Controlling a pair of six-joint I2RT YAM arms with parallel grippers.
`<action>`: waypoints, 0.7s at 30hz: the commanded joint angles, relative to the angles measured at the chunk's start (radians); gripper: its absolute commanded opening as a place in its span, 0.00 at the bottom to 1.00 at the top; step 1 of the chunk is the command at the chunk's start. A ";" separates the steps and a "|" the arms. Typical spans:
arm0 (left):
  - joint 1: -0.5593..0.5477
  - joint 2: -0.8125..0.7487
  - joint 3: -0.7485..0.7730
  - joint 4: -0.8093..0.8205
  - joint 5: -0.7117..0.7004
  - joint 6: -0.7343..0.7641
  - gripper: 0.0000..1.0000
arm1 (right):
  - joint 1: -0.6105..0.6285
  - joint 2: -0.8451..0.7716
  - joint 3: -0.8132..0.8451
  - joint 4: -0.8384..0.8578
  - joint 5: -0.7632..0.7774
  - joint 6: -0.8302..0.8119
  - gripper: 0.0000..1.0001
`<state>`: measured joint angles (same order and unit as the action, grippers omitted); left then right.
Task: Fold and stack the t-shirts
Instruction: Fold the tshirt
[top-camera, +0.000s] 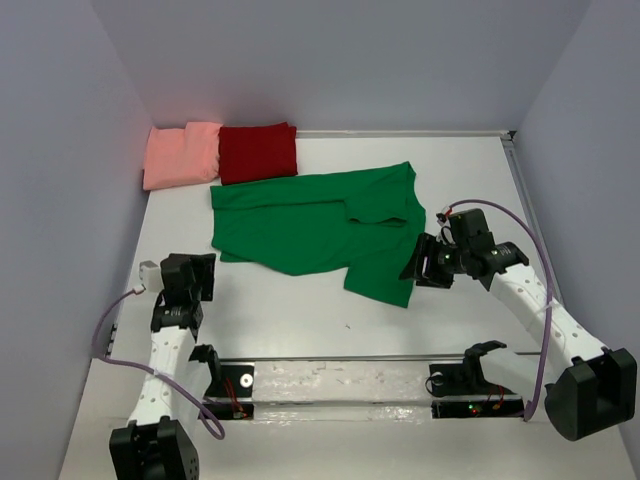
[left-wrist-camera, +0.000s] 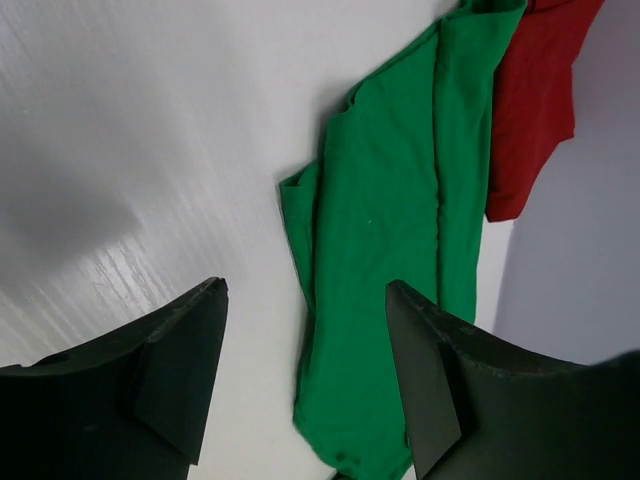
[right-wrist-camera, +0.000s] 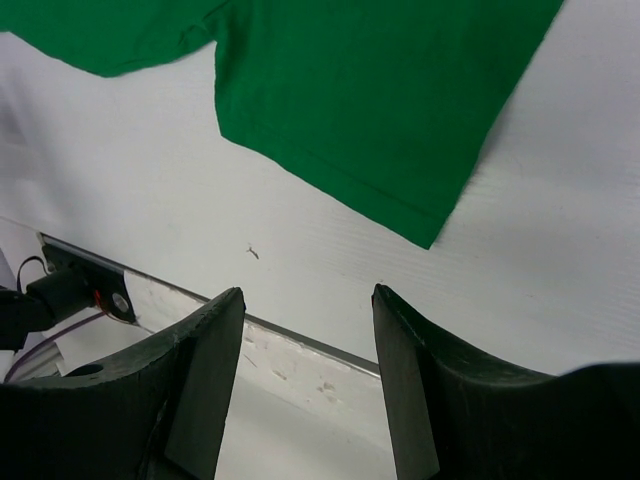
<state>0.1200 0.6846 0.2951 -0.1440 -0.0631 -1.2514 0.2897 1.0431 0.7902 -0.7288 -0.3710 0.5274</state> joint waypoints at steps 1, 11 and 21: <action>0.013 -0.022 -0.101 0.110 -0.020 -0.131 0.73 | 0.006 0.005 0.020 0.055 -0.028 -0.010 0.60; 0.013 0.065 -0.136 0.191 0.009 -0.168 0.72 | 0.006 -0.011 0.007 0.058 -0.026 -0.009 0.60; 0.013 0.400 -0.025 0.334 0.094 -0.106 0.69 | 0.006 -0.012 -0.008 0.072 -0.026 -0.003 0.60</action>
<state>0.1268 1.0039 0.2180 0.1688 0.0082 -1.4036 0.2897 1.0431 0.7879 -0.6983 -0.3862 0.5278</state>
